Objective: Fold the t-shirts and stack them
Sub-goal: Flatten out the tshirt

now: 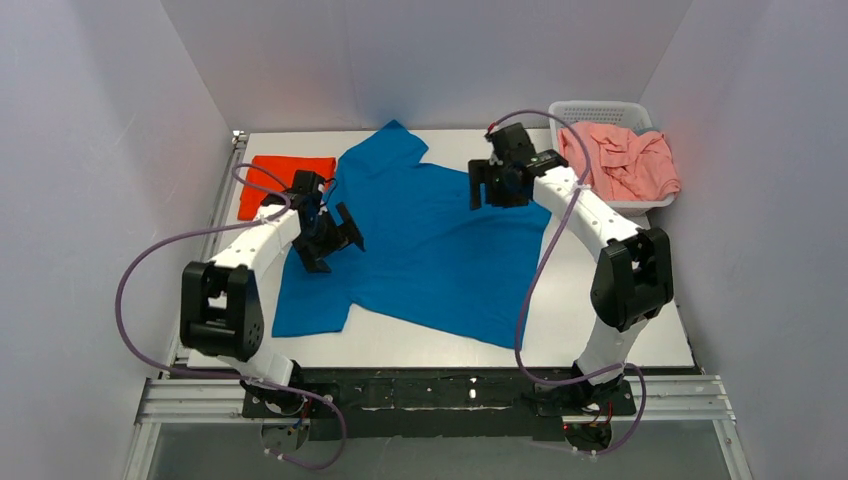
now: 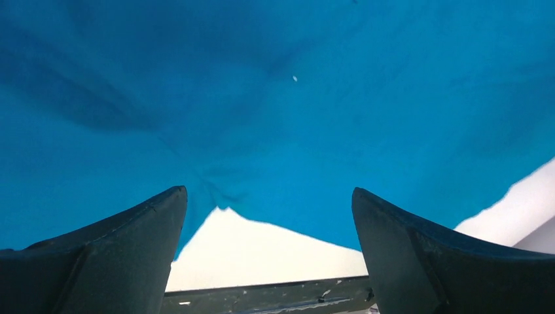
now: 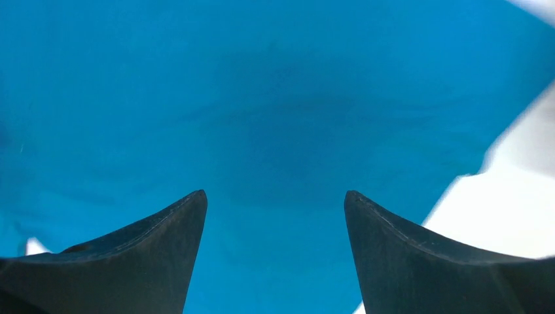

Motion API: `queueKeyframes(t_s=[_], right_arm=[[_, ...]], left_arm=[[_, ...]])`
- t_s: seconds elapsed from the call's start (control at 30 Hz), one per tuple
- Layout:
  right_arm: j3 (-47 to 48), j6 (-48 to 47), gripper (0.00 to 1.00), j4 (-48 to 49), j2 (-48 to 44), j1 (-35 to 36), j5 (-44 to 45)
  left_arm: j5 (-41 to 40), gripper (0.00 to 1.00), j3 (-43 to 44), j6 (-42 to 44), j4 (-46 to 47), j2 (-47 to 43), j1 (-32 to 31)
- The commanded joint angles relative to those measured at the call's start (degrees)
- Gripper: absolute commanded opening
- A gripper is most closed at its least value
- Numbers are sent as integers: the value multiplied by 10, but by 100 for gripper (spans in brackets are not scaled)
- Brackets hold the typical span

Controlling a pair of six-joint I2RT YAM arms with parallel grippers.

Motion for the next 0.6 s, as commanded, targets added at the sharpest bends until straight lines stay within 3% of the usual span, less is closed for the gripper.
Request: queueKeyframes(t_s=[0.0,0.2,0.4,0.57], right_arm=[[-87,74,85,17,-16,51,-91],[-197,126,85,79,-10,75,-127],[-261,130,84,62,-9,70,-79],[-320,134,84,55,-28,45,-66]], left_arm=[[0,98,21,14,-46,87,8],[28,98,-29,-10,-21,128,8],[61,98,-151,-68,26,67,-9],[29,98,-232,-118,30,4,-78]])
